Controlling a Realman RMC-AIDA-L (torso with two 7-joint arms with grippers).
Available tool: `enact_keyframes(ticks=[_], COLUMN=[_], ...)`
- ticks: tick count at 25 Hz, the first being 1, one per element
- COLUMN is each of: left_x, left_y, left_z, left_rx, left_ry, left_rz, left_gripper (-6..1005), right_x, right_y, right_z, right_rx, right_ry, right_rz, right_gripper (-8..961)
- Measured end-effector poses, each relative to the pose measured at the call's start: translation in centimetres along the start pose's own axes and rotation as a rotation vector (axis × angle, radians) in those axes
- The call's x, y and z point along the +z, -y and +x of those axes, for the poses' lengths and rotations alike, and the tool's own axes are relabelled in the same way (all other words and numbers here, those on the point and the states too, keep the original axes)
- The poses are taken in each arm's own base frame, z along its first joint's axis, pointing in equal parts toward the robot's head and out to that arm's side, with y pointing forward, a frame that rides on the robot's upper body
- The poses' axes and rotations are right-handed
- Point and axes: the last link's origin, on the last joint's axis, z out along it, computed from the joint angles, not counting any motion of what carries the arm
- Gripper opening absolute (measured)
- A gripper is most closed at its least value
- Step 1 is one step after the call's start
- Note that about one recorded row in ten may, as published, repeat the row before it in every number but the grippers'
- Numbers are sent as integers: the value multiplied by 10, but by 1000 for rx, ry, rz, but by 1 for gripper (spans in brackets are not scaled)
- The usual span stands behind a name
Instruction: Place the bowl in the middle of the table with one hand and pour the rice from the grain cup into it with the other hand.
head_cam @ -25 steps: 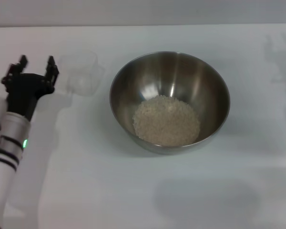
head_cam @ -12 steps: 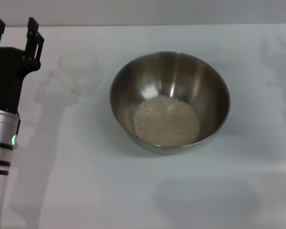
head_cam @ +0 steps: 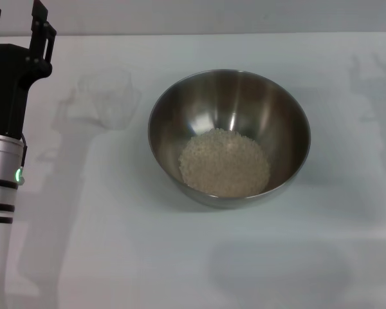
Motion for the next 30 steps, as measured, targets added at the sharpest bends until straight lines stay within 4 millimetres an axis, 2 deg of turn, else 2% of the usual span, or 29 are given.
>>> enact_keyframes(ticks=[10, 30], left_x=[0, 1], left_y=[7, 9], left_z=[4, 4], left_rx=[11, 19], left_ry=[-26, -27], left_rz=[30, 31], left_gripper=[681, 681], right_x=[-1, 2], right_y=[1, -1], right_z=[0, -1], right_rx=[-3, -4], right_ry=[2, 7], right_rz=[8, -3], right_gripper=[408, 408])
